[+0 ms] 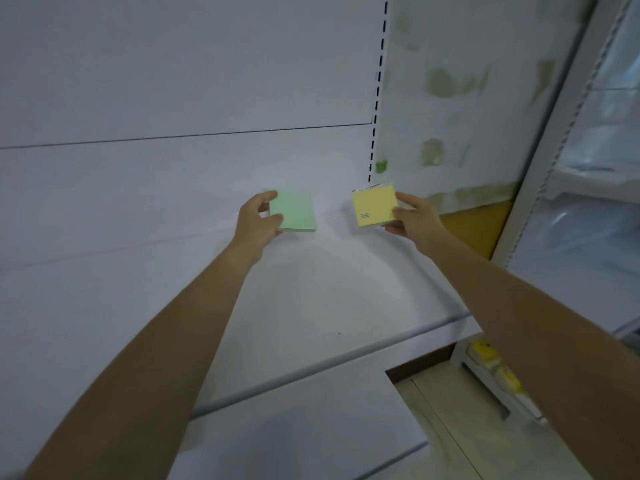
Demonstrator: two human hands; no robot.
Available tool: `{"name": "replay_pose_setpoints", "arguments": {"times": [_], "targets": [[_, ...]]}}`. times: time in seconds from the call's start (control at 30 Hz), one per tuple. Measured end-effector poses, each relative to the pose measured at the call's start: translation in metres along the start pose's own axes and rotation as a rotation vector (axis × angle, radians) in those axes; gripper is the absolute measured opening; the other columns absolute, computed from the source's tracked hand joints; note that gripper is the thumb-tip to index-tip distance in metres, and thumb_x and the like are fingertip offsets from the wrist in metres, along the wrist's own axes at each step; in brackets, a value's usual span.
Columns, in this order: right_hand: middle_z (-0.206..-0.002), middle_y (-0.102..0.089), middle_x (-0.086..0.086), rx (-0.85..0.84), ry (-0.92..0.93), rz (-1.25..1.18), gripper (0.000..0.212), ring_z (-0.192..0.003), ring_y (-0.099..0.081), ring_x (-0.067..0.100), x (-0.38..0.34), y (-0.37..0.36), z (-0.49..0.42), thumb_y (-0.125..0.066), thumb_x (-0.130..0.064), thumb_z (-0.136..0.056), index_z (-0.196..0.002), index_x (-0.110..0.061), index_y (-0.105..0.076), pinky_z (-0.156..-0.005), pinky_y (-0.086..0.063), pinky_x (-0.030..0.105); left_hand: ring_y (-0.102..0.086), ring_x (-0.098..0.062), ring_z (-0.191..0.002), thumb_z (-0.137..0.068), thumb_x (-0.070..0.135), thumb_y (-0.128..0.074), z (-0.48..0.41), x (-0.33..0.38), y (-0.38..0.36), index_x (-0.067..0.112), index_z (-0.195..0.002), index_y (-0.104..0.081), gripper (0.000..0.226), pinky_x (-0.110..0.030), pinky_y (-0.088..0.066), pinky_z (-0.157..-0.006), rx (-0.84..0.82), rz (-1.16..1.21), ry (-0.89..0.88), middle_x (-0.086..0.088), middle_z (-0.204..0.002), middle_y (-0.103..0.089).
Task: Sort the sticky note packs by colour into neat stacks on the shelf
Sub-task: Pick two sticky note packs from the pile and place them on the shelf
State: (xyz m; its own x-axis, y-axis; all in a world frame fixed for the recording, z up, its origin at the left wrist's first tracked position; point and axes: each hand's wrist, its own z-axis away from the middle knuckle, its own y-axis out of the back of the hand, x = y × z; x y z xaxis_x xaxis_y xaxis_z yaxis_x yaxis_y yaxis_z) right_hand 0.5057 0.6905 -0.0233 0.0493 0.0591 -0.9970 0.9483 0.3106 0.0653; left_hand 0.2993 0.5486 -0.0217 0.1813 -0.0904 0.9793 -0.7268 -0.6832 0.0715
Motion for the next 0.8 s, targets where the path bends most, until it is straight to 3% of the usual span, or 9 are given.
{"name": "replay_pose_setpoints", "arguments": {"times": [0.1, 0.17, 0.27, 0.33, 0.43, 0.57, 0.63, 0.7, 0.8], "targets": [[-0.106, -0.055, 0.018, -0.032, -0.017, 0.049, 0.041, -0.063, -0.058, 0.017, 0.006, -0.005, -0.025, -0.041, 0.002, -0.092, -0.132, -0.007, -0.044, -0.048, -0.054, 0.016, -0.048, -0.02, -0.106, -0.085, -0.01, -0.049, -0.012, -0.007, -0.01, 0.006, -0.128, -0.049, 0.046, -0.024, -0.053, -0.066, 0.05, -0.019, 0.02, -0.006, -0.113, -0.043], [-0.106, -0.054, 0.016, -0.054, -0.015, 0.101, 0.039, -0.069, -0.059, 0.022, 0.01, -0.01, -0.038, -0.041, 0.002, -0.092, -0.13, -0.006, -0.047, -0.053, -0.056, 0.021, -0.048, -0.02, -0.104, -0.085, -0.011, -0.049, -0.017, -0.012, -0.014, 0.005, -0.128, -0.048, 0.046, -0.021, -0.054, -0.06, 0.091, -0.028, 0.033, -0.007, -0.112, -0.043], [-0.12, -0.057, 0.018, -0.083, 0.031, 0.266, 0.038, -0.085, -0.058, 0.027, 0.017, -0.014, -0.056, -0.041, -0.002, -0.092, -0.129, -0.005, -0.048, -0.076, -0.058, 0.035, -0.049, -0.022, -0.101, -0.085, -0.012, -0.05, -0.02, -0.019, -0.019, 0.002, -0.128, -0.048, 0.046, -0.009, -0.05, -0.046, 0.147, -0.027, 0.059, -0.01, -0.11, -0.045], [-0.131, -0.053, 0.02, -0.106, 0.129, 0.45, 0.039, -0.099, -0.058, 0.03, 0.018, -0.013, -0.063, -0.041, -0.007, -0.093, -0.131, -0.003, -0.046, -0.095, -0.046, 0.039, -0.051, -0.023, -0.1, -0.085, -0.011, -0.051, -0.022, -0.025, -0.023, 0.003, -0.128, -0.048, 0.046, -0.009, -0.05, -0.046, 0.164, -0.046, 0.071, -0.01, -0.11, -0.046], [-0.137, -0.049, 0.018, -0.134, 0.212, 0.675, 0.039, -0.124, -0.047, 0.034, 0.022, -0.009, -0.07, -0.04, -0.011, -0.094, -0.131, 0.0, -0.045, -0.104, -0.036, 0.037, -0.051, -0.023, -0.1, -0.084, -0.011, -0.051, -0.026, -0.031, -0.03, 0.004, -0.128, -0.049, 0.046, -0.019, -0.052, -0.058, 0.168, -0.088, 0.082, -0.011, -0.109, -0.047], [-0.128, -0.056, 0.019, -0.114, 0.197, 0.836, 0.032, -0.12, -0.048, 0.035, 0.029, -0.007, -0.082, -0.042, -0.008, -0.089, -0.117, -0.003, -0.057, -0.102, -0.037, 0.038, -0.052, -0.026, -0.104, -0.083, -0.01, -0.053, -0.029, -0.031, -0.039, 0.002, -0.128, -0.049, 0.047, -0.042, -0.051, -0.086, 0.173, -0.141, 0.101, -0.011, -0.11, -0.049], [-0.124, -0.06, 0.018, -0.117, 0.2, 0.837, 0.033, -0.116, -0.051, 0.035, 0.028, -0.008, -0.084, -0.042, -0.004, -0.087, -0.112, -0.007, -0.063, -0.101, -0.042, 0.039, -0.053, -0.027, -0.106, -0.083, -0.009, -0.053, -0.03, -0.032, -0.037, 0.002, -0.129, -0.048, 0.047, -0.045, -0.047, -0.099, 0.17, -0.177, 0.119, -0.014, -0.116, -0.053], [-0.121, -0.062, 0.016, -0.126, 0.226, 0.831, 0.035, -0.113, -0.053, 0.036, 0.029, -0.009, -0.085, -0.04, -0.002, -0.087, -0.108, -0.01, -0.067, -0.1, -0.045, 0.038, -0.055, -0.031, -0.113, -0.084, -0.004, -0.055, -0.032, -0.034, -0.033, 0.002, -0.13, -0.047, 0.047, -0.047, -0.044, -0.104, 0.168, -0.266, 0.124, -0.02, -0.128, -0.054], [-0.124, -0.06, 0.016, -0.145, 0.246, 0.765, 0.034, -0.109, -0.056, 0.034, 0.033, -0.009, -0.089, -0.041, -0.002, -0.088, -0.11, -0.008, -0.067, -0.093, -0.044, 0.029, -0.048, -0.031, -0.126, -0.088, 0.007, -0.054, -0.032, -0.034, -0.029, 0.002, -0.134, -0.043, 0.047, -0.034, -0.034, -0.11, 0.14, -0.603, 0.109, -0.02, -0.139, -0.047]]}}
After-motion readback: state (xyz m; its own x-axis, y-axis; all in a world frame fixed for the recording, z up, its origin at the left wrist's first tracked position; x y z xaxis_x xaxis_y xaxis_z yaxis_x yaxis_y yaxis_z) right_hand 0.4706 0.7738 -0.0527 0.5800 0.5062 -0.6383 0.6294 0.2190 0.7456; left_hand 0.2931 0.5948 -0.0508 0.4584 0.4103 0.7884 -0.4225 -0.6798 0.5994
